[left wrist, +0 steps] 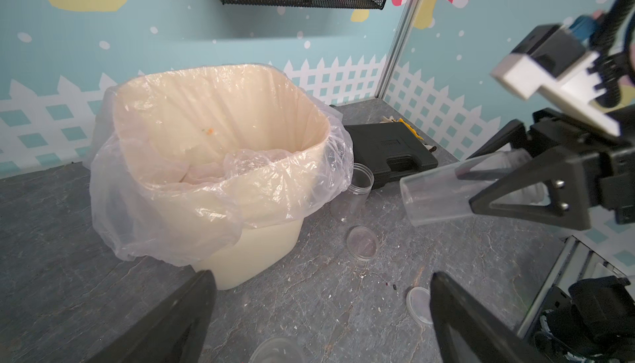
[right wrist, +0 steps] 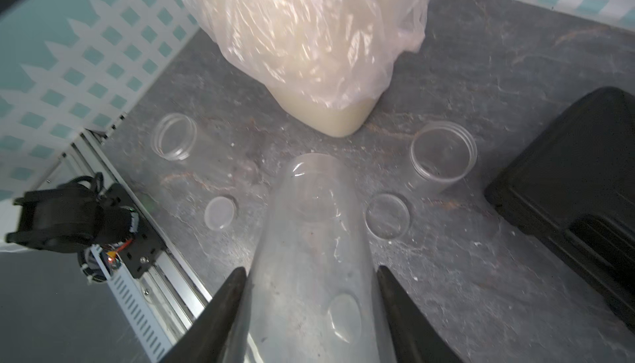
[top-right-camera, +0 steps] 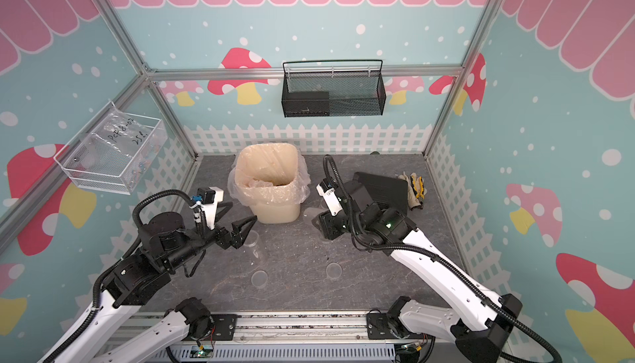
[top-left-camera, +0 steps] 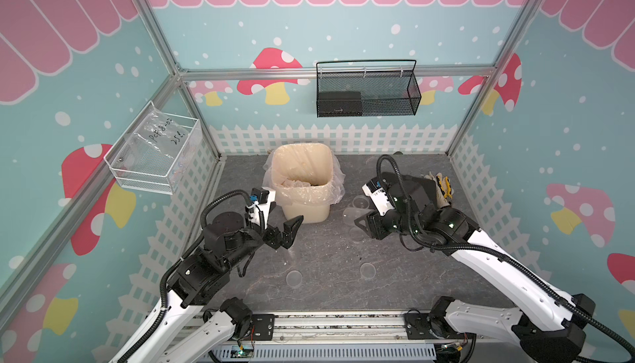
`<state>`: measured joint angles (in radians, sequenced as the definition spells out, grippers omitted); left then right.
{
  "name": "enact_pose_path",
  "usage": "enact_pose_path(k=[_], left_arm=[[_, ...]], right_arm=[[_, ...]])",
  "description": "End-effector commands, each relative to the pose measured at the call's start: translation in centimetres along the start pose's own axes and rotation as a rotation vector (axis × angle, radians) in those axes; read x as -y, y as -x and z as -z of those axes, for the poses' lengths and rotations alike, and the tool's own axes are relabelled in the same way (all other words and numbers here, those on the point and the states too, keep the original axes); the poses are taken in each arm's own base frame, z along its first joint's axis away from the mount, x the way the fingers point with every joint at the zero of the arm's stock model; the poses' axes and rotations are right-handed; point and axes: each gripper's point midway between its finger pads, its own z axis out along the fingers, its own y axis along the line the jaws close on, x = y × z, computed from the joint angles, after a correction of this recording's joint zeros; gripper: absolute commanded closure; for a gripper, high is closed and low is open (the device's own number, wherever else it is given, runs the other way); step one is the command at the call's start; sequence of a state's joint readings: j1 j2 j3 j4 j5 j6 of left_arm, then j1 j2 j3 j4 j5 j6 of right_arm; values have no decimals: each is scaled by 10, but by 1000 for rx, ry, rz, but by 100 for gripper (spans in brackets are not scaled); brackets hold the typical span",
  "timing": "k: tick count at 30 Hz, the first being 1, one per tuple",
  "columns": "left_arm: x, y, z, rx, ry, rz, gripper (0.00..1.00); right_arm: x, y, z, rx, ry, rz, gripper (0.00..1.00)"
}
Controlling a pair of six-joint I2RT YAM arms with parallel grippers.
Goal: Empty the moldy dried flower tea in the jars
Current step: Place the jar at the center of the board.
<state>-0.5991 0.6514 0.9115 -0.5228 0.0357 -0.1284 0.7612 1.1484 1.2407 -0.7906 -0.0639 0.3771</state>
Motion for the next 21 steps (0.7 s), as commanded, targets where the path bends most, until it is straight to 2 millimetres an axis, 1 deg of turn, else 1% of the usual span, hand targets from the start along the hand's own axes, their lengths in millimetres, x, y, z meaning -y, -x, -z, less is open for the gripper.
enact_pose_path(k=[1, 5, 10, 13, 16, 21], left_arm=[[8, -5, 0, 6, -46, -27, 0], [9, -12, -4, -13, -58, -5, 0], [8, -15, -6, -3, -55, 0, 0], [7, -17, -7, -6, -55, 3, 0], [7, -20, -9, -9, -57, 4, 0], [8, -24, -12, -13, -67, 13, 0]], right_arm=[[14, -39, -10, -175, -70, 27, 79], [20, -61, -27, -283, -94, 18, 78], [29, -90, -44, -424, -131, 15, 78], [33, -105, -52, -486, -147, 17, 78], [38, -117, -61, -533, -164, 14, 78], [47, -130, -73, -591, -204, 16, 78]])
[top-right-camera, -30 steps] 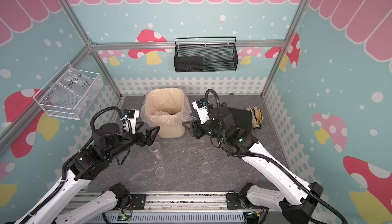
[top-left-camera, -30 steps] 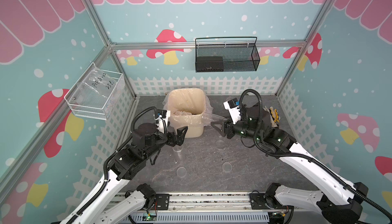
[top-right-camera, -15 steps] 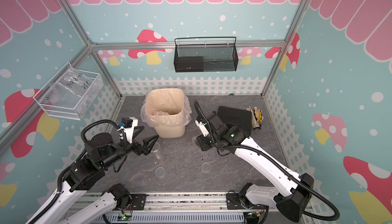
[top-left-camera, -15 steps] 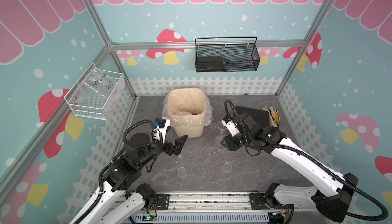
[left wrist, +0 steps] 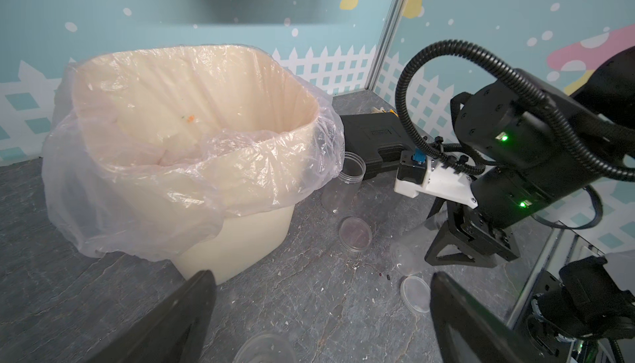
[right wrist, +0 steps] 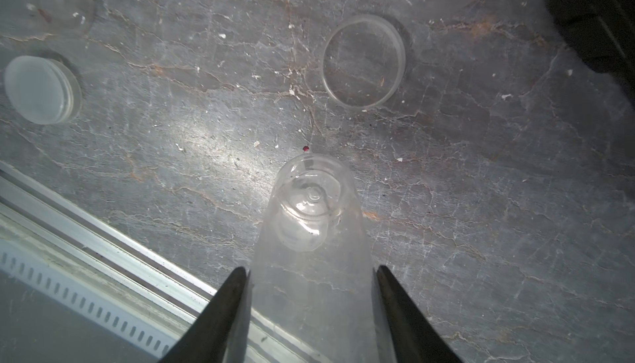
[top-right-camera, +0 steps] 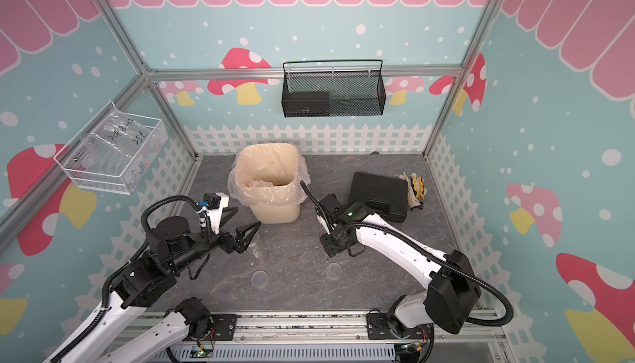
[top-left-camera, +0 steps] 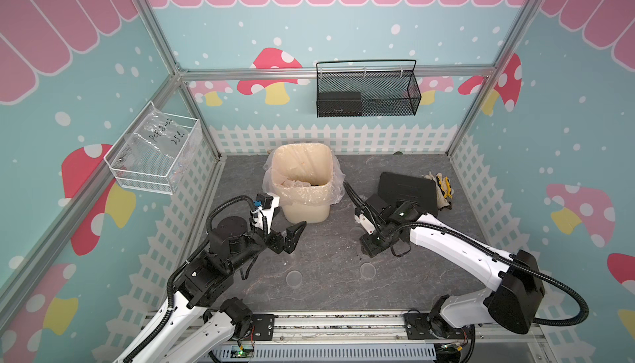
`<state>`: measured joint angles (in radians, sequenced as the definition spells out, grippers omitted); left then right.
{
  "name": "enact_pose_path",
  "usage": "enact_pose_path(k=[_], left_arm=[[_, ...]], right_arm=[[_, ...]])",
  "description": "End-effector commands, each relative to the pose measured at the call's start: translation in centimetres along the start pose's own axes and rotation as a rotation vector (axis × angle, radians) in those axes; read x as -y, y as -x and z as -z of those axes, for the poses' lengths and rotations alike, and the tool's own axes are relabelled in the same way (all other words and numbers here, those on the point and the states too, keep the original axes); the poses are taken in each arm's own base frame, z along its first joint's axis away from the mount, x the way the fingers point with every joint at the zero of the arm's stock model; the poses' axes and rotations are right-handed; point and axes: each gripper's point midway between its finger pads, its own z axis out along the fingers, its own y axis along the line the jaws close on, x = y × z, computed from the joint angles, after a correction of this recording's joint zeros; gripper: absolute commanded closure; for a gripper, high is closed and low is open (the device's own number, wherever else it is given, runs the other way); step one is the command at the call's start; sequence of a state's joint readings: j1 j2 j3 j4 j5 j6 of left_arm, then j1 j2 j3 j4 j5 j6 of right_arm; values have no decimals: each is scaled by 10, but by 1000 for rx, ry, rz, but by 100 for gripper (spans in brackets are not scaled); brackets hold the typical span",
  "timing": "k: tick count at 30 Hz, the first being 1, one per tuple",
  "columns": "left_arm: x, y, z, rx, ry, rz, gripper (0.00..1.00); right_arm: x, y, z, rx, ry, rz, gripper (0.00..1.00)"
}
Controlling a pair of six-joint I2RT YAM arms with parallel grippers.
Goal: Empty the moldy dried flower tea in the jars
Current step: Place the jar at the center of the board.
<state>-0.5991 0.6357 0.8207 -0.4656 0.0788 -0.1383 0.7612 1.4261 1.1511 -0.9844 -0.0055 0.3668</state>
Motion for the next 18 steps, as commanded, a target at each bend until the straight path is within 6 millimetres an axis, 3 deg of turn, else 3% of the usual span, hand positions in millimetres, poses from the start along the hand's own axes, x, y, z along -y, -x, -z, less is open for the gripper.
enact_pose_path(k=[1, 18], left_arm=[[4, -2, -2, 9, -27, 5, 0], [3, -9, -4, 2, -27, 24, 0]], right_arm=[[7, -10, -13, -59, -46, 24, 78], [10, -8, -51, -128, -67, 68, 71]])
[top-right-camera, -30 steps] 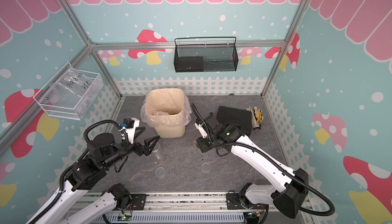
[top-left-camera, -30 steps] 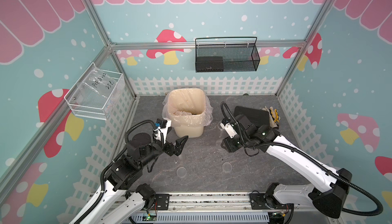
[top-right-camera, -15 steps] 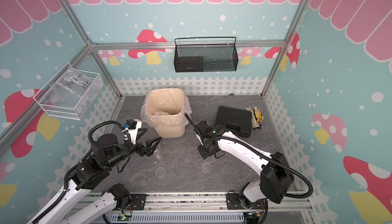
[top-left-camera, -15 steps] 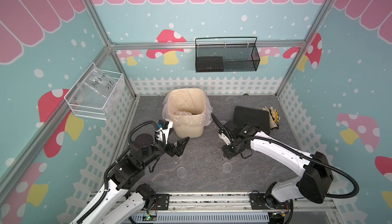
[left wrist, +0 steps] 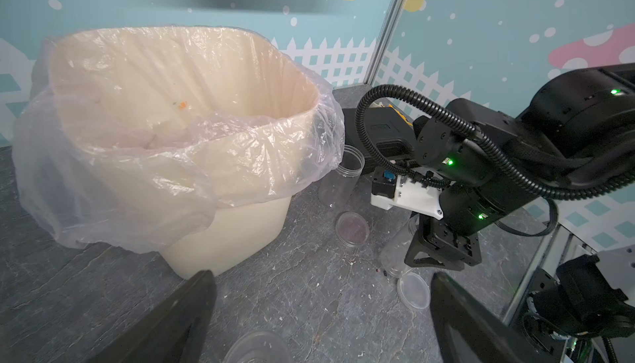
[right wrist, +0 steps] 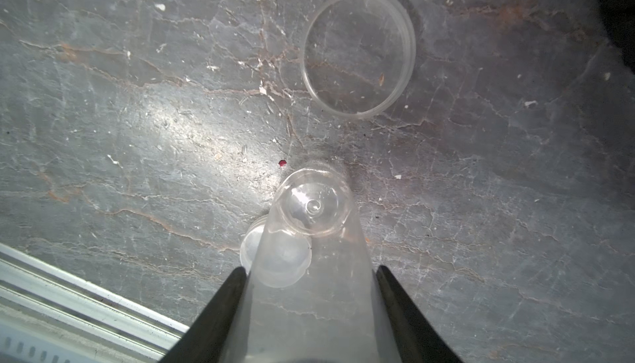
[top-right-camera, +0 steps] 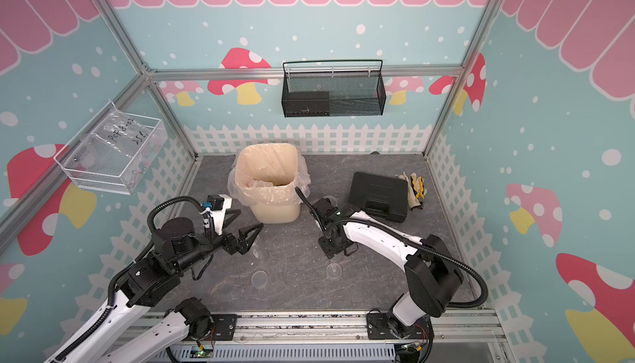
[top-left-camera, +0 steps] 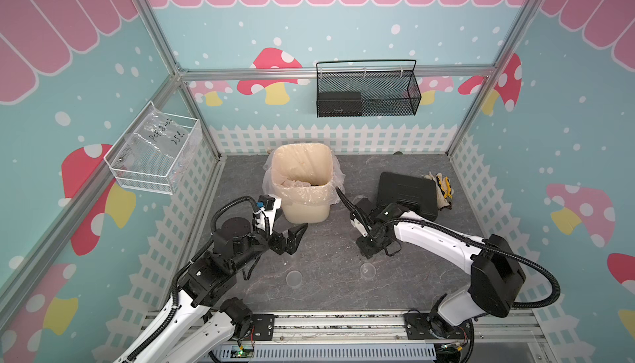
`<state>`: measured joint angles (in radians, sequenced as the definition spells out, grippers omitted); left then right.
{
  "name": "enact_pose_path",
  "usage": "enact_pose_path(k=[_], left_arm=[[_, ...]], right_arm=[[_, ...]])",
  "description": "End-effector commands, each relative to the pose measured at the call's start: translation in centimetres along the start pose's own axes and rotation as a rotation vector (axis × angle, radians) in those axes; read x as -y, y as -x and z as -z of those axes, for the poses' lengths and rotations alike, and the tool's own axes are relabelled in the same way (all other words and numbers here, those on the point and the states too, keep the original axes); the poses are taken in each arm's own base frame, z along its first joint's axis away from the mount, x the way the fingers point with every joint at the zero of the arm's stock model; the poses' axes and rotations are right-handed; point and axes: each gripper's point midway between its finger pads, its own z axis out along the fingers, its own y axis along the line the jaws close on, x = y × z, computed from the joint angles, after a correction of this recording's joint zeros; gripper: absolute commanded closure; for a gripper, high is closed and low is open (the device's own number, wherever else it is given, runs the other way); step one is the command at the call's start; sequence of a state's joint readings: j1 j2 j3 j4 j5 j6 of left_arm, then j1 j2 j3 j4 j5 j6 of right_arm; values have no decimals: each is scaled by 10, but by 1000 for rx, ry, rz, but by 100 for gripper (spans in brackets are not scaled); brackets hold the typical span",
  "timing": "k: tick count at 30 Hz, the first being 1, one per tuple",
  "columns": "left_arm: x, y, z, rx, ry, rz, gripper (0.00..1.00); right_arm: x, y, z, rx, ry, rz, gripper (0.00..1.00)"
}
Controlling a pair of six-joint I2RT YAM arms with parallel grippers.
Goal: Empty the moldy dried flower tea in the jars
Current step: Place the jar at the center of the board.
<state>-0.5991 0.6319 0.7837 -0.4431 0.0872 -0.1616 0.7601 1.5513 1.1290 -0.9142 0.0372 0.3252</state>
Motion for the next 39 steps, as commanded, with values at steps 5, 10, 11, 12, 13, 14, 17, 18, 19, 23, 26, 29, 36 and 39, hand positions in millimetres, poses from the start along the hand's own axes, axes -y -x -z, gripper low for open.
enact_pose_path(k=[5, 10, 11, 12, 13, 14, 17, 18, 19, 23, 26, 29, 36, 39], left_arm=[[3, 1, 1, 12, -16, 2, 0], [3, 2, -1, 9, -14, 4, 0], [3, 1, -2, 6, -13, 5, 0], [3, 2, -2, 6, -12, 6, 0], [3, 1, -3, 5, -14, 6, 0], [3, 1, -3, 2, -15, 8, 0], [3, 1, -4, 0, -16, 12, 0], [4, 1, -5, -1, -18, 13, 0], [3, 0, -5, -3, -15, 13, 0], [3, -1, -6, -5, -14, 16, 0], [2, -2, -5, -6, -13, 19, 0], [3, -2, -5, -3, -14, 21, 0], [1, -2, -1, 2, -7, 17, 0], [-2, -4, -1, 0, 9, 15, 0]], right_arm=[[1, -4, -10, -29, -3, 28, 71], [1, 8, 5, 30, 15, 28, 75], [1, 10, 8, 41, 17, 28, 76], [2, 11, 10, 50, 18, 28, 76], [2, 11, 12, 54, 18, 28, 76], [4, 11, 12, 55, 16, 26, 76], [7, 7, 8, 41, 9, 23, 76], [9, 6, 6, 35, 1, 21, 76], [11, 5, 5, 34, -5, 18, 76], [12, 6, -1, 37, -4, 12, 74], [13, 6, -6, 40, -2, 8, 72], [12, 6, -9, 40, 6, 6, 69], [10, 3, -13, 38, 20, -1, 53], [9, 3, -11, 45, 25, -3, 43]])
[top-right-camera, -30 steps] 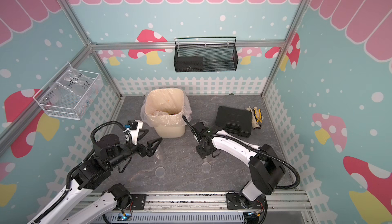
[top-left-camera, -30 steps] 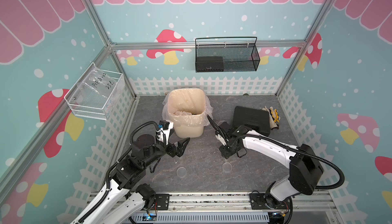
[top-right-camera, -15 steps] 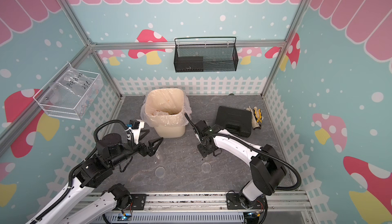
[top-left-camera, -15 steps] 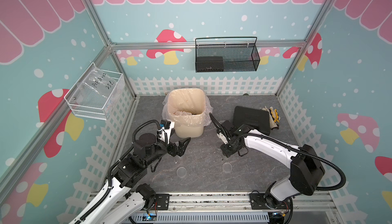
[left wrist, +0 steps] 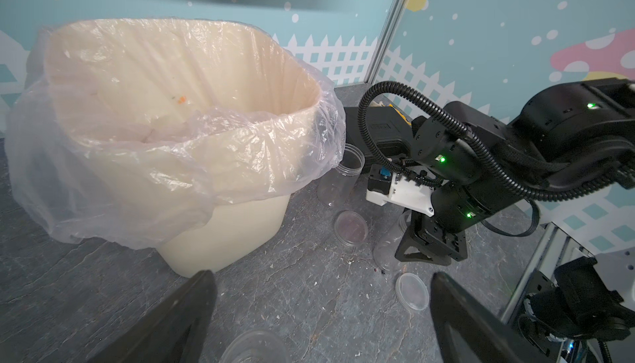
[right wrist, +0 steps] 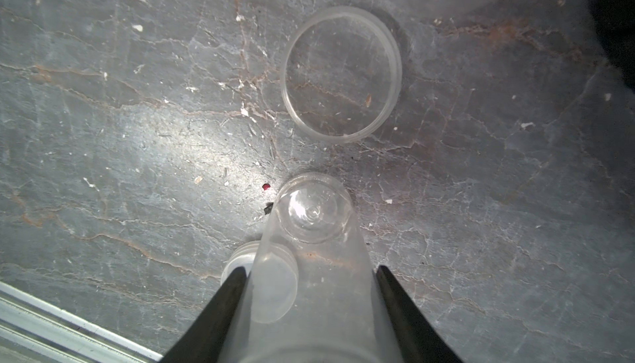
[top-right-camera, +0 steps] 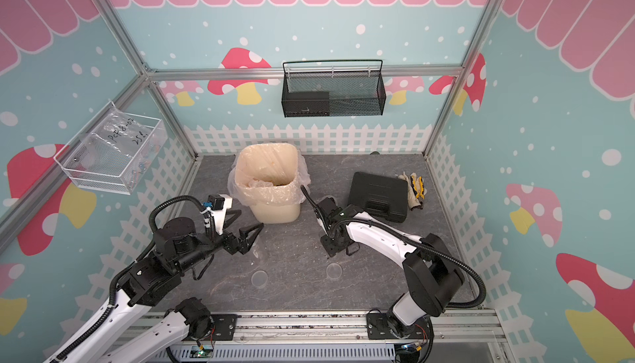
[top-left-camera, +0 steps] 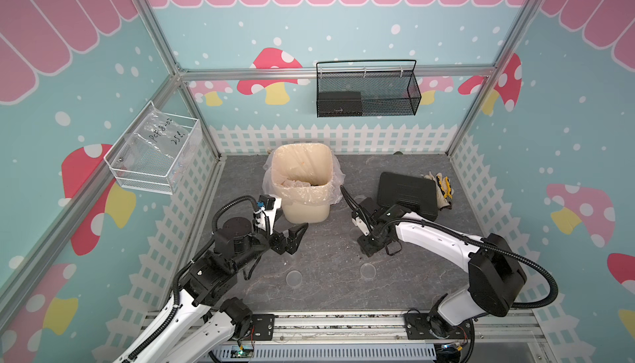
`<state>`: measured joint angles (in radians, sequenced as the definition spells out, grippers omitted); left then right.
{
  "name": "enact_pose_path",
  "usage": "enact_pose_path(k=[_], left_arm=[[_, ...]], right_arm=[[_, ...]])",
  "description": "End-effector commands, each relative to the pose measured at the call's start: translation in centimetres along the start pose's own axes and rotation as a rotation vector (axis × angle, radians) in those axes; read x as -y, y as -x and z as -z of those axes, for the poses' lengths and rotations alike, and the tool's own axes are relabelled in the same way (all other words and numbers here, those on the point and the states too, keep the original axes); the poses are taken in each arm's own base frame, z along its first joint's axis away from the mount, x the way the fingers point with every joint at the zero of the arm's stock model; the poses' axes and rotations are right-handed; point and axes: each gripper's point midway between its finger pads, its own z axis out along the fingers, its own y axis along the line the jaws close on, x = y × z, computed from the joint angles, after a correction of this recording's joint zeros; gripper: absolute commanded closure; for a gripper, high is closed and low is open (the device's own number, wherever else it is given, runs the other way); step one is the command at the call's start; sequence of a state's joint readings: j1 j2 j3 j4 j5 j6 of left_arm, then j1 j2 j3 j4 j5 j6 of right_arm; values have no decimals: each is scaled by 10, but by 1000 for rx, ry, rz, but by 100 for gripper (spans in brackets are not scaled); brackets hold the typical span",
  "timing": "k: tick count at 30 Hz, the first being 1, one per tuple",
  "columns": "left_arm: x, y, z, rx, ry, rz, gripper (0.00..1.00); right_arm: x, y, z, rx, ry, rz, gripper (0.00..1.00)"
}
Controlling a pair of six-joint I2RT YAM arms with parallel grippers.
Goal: Empty the moldy dried flower tea in the jars
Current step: Place the jar at the center of the board.
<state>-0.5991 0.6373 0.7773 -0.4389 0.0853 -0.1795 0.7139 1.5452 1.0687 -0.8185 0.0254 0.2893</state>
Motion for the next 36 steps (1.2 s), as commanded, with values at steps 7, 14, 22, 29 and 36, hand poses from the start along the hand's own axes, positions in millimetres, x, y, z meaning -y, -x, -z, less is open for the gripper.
enact_pose_path(k=[7, 14, 22, 29, 36], left_arm=[[-7, 0, 4, 8, 46, -2, 0], [-15, 1, 7, 9, 95, 5, 0], [-32, 9, 18, 33, 205, -7, 0], [-80, 24, 49, 160, 498, 32, 0], [-127, 27, 76, 307, 821, 32, 0]], right_arm=[[-3, 5, 15, 52, 30, 1, 25], [-1, 17, 42, 146, 29, -9, 10], [6, 39, 104, 317, 6, -21, 5], [26, 70, 203, 695, -75, -64, 4], [85, 52, 259, 1100, -329, -264, 1]])
